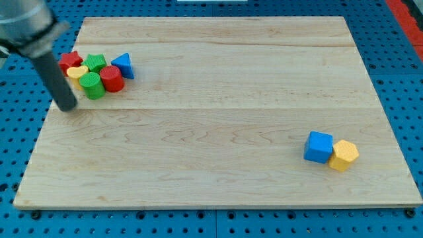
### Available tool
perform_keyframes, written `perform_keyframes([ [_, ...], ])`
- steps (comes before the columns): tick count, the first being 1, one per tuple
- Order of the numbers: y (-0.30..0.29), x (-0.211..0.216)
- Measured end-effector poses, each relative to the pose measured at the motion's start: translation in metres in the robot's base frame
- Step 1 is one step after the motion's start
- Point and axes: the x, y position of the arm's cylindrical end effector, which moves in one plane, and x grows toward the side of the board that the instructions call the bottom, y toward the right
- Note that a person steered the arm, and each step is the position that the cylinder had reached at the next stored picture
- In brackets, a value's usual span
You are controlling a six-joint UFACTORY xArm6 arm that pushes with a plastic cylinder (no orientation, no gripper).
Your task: Push the yellow heart closer to the blue cube
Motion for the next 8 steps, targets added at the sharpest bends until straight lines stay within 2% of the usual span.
perform_keyframes([
  [1,-0.018,-0.02],
  [2,0.015,-0.071],
  [4,0.019,-0.068],
  [5,0.087,-0.034],
  [6,0.132,0.02],
  [7,0.181,0.039],
  [8,0.281,0.077],
])
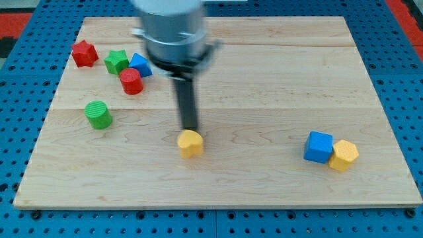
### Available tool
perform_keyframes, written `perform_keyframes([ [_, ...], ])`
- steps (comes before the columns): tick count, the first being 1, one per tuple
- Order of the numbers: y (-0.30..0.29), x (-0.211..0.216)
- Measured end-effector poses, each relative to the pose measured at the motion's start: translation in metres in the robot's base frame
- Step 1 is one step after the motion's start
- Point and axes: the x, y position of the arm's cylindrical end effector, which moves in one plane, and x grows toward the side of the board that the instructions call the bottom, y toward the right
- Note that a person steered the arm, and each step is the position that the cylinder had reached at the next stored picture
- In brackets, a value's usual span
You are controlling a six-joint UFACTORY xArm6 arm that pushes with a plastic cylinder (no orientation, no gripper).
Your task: Push the yellow heart closer to the blue cube
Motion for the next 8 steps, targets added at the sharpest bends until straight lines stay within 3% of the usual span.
perform_keyframes([
  [1,-0.051,0.004],
  [2,-0.053,0.02],
  [3,0.011,0.05],
  [5,0.076,0.088],
  [6,0.154,0.079],
  [7,0.117,0.12],
  [8,-0.017,0.103],
])
